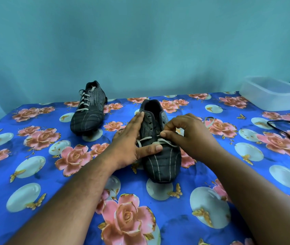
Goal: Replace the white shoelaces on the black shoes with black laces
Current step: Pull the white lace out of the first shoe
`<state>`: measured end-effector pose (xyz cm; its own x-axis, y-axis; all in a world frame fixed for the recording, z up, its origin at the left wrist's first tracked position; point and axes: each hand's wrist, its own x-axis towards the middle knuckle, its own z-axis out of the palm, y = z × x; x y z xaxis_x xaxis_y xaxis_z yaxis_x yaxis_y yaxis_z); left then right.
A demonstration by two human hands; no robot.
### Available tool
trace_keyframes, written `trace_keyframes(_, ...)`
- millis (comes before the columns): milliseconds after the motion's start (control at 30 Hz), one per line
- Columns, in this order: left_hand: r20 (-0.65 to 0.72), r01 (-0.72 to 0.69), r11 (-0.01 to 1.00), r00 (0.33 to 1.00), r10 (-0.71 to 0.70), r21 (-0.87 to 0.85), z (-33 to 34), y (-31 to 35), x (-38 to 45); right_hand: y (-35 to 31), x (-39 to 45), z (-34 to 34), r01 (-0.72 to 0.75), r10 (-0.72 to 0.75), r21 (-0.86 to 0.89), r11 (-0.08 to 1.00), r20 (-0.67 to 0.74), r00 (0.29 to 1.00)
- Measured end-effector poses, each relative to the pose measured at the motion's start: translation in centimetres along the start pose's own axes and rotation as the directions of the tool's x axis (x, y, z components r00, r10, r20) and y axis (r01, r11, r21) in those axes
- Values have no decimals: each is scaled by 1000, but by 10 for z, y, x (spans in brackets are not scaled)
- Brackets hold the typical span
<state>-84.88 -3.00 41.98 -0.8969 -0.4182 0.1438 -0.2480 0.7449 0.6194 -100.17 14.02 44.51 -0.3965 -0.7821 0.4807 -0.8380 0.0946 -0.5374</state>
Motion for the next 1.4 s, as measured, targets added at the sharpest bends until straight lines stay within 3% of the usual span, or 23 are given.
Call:
trace_keyframes(100,2,4,1000,1000,-4,-4,0,0,0,1,2,-3,-75,82,65,995,-119,989)
trace_keyframes(200,8,12,1000,1000,-12,-4,-1,1,0,9,5,-14,-244,300,204,948,-320,898)
trace_keyframes(267,11,13,1000,1000,-13,-1,-1,2,-1,18,5,-17,-327,360,153,933,-340,869)
trace_keyframes(333,12,9,1000,1000,-9,2,-1,2,-1,21,4,-14,-325,330,69,943,-307,892)
trace_keyframes(467,9,5,1000,1000,-5,2,-1,2,-1,5,-1,-3,-122,113,-75,990,-120,986)
trace_keyframes(567,10,5,1000,1000,-5,4,-1,1,-1,6,-1,2,-62,57,-119,991,-49,997)
trace_keyframes(700,16,8,1000,1000,-8,5,-1,2,-1,10,3,1,-62,57,-42,997,-122,991)
trace_keyframes(833,17,11,1000,1000,-11,-1,-1,1,0,26,8,-14,-300,334,150,942,-324,885)
trace_keyframes(933,15,12,1000,1000,-12,-2,-1,2,-1,37,7,-17,-404,397,54,913,-347,850)
trace_keyframes(1000,16,9,1000,1000,-9,2,-1,2,-1,30,4,-11,-371,357,0,929,-276,892)
trace_keyframes(1100,17,11,1000,1000,-11,3,-2,2,-2,13,1,-1,-160,145,-96,982,-142,979)
trace_keyframes(1233,18,10,1000,1000,-10,4,-1,2,-1,18,0,5,-53,53,-101,993,-4,999)
trace_keyframes(1333,21,13,1000,1000,-12,-8,-1,2,-1,20,4,3,-60,56,-42,997,-100,993)
trace_keyframes(1400,23,11,1000,1000,-11,-14,-1,2,-1,23,7,-4,-173,191,93,981,-243,951)
